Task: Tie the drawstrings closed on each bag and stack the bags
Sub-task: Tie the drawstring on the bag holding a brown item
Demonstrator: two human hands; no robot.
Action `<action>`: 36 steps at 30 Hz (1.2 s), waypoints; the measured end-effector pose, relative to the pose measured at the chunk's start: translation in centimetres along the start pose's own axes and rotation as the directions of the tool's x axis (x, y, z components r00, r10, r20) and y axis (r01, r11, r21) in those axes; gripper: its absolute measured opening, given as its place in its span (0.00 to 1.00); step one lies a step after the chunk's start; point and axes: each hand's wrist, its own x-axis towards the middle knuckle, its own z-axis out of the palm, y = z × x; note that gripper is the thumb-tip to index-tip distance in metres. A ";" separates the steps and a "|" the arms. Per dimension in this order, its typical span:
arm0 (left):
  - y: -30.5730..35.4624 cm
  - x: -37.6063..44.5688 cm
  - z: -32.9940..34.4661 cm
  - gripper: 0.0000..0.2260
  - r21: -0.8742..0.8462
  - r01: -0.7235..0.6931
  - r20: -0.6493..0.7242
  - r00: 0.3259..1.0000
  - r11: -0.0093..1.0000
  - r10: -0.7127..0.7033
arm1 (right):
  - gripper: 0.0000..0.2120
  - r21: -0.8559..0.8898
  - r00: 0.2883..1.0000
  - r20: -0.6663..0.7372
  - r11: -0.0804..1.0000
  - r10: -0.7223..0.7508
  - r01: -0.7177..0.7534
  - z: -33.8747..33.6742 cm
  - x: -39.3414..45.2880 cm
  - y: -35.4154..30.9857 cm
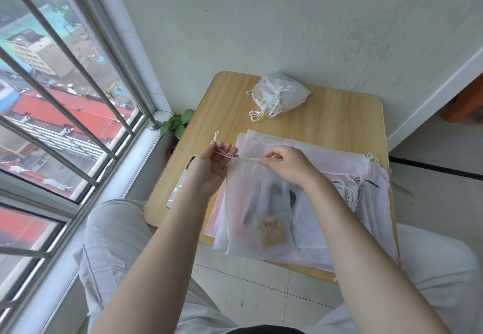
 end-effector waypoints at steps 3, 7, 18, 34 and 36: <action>0.0 -0.1 -0.2 0.12 -0.111 0.024 -0.043 0.999 0.993 -0.029 | 0.13 0.019 0.998 -0.032 0.999 0.049 -0.048 -0.6 0.0 1.0; -0.4 0.2 -0.3 0.13 -0.177 0.031 -0.116 0.992 0.984 -0.052 | 0.19 0.021 0.988 -0.100 0.993 0.121 -0.119 -1.0 0.0 1.7; -0.6 -0.4 0.4 0.03 -0.243 -0.013 -0.241 0.969 0.970 -0.047 | 0.05 0.274 0.973 0.062 0.933 0.224 -0.232 -0.9 -0.9 3.1; -1.5 -1.1 -0.3 0.04 0.007 -0.090 -0.316 0.945 0.996 0.087 | 0.21 0.962 0.926 0.022 -0.260 0.376 0.083 -1.3 -0.9 3.8; -1.6 -1.1 -0.3 0.05 -0.108 -0.123 -0.280 0.956 0.986 0.089 | 0.22 0.945 0.939 0.036 -0.316 0.343 0.080 -1.0 -0.9 3.4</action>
